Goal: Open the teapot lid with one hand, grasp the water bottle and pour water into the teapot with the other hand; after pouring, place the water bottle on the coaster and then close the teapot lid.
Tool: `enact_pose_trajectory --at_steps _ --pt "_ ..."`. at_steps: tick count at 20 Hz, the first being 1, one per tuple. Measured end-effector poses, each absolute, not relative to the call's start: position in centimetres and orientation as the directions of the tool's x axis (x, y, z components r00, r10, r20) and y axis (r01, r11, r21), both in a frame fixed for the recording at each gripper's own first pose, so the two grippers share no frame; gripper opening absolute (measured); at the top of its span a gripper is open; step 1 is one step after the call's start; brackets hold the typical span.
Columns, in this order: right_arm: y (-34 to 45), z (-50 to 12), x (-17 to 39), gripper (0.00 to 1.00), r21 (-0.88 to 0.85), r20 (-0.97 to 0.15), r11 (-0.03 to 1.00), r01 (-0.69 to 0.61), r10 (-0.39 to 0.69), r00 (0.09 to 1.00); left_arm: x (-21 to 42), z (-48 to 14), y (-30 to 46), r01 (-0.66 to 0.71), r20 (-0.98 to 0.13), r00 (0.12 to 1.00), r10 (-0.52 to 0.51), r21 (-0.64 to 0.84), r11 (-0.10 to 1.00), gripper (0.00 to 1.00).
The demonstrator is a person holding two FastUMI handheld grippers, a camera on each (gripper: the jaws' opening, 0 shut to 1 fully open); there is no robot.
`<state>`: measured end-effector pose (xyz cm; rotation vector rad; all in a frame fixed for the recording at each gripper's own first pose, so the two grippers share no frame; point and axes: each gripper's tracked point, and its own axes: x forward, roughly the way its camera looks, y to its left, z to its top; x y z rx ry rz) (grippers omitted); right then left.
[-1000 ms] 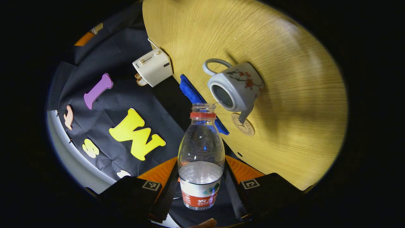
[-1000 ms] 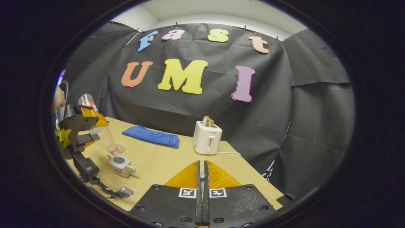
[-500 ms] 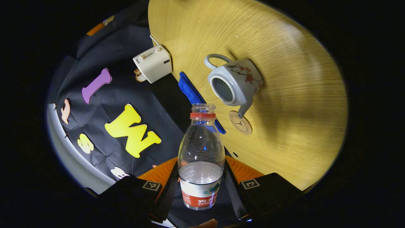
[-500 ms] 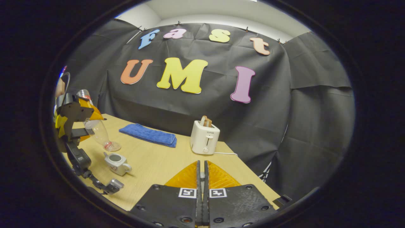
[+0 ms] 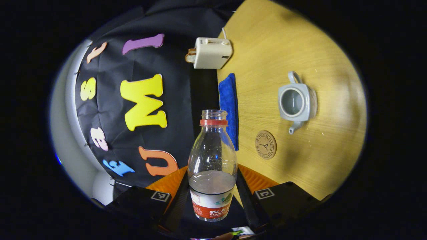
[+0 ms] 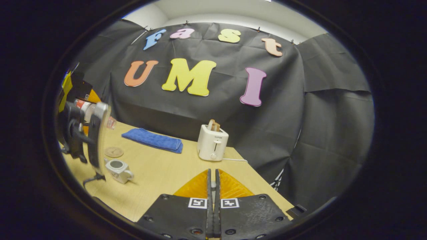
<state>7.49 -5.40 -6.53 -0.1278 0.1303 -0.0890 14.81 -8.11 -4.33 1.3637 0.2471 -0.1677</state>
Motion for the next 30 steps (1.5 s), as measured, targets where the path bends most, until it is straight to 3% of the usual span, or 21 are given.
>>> enact_pose_trajectory --at_steps 5,8,12,15,17,23,30 --pt "-6.0 -6.8 7.7 0.0 -0.165 -0.118 0.98 0.109 -0.129 0.985 17.8 -8.2 -6.9 0.277 -0.309 0.95 -0.031 0.797 0.537 0.77" --pt "-6.0 -7.4 8.2 0.0 -0.178 -0.13 0.977 0.115 -0.139 0.982 18.6 -10.2 -6.8 0.257 -0.284 0.956 -0.072 0.694 0.672 0.75" --pt "-5.4 -8.3 8.7 0.0 -0.212 -0.143 0.97 0.117 -0.149 0.978 18.8 -11.0 -7.4 0.232 -0.215 0.966 -0.142 0.481 0.846 0.77" --pt "-5.0 -8.9 8.7 0.0 -0.206 -0.144 0.971 0.124 -0.156 0.977 18.4 -9.8 -7.5 0.197 -0.144 0.975 -0.17 0.198 0.96 0.77" --pt "-4.9 -10.1 8.8 0.0 -0.176 -0.163 0.976 0.13 -0.16 0.974 18.5 -8.3 -7.4 0.188 -0.083 0.98 -0.183 0.058 0.98 0.78" --pt "-5.6 -11.8 10.0 0.0 -0.16 -0.184 0.976 0.148 -0.177 0.967 21.0 -5.9 -6.9 0.196 0.047 0.98 -0.193 -0.065 0.978 0.79" --pt "-5.7 -12.7 10.5 0.0 -0.144 -0.196 0.979 0.142 -0.169 0.966 24.4 -8.7 -7.4 0.207 -0.013 0.977 -0.213 -0.176 0.962 0.8"
